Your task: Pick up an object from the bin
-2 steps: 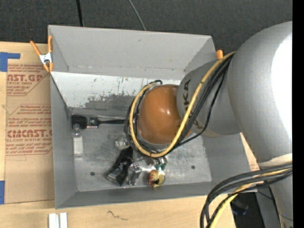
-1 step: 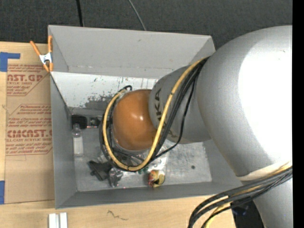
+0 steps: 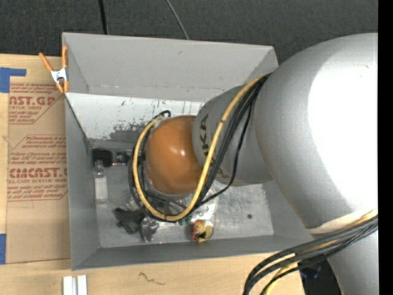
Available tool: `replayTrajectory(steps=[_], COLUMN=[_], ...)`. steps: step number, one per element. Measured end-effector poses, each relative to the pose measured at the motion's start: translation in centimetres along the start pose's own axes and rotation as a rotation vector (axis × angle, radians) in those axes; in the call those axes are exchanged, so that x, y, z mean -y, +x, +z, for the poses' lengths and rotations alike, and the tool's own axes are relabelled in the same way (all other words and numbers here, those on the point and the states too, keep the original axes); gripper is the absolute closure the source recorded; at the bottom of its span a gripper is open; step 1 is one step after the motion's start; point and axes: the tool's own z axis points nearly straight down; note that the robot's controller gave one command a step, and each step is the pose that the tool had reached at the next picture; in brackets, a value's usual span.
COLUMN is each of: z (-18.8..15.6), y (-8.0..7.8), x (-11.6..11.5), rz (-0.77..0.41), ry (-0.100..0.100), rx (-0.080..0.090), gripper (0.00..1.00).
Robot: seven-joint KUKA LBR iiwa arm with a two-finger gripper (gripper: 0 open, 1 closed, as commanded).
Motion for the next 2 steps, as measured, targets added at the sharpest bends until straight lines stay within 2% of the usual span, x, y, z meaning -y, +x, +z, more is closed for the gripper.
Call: replayTrajectory(steps=[1,2], z=[0.1,-11.4], y=[-1.5,0.2], x=[-2.1,3.5], rz=[0.061,0.025], ry=[0.005,-0.001], rx=[-0.014,-0.018], gripper=[1.0,1.0])
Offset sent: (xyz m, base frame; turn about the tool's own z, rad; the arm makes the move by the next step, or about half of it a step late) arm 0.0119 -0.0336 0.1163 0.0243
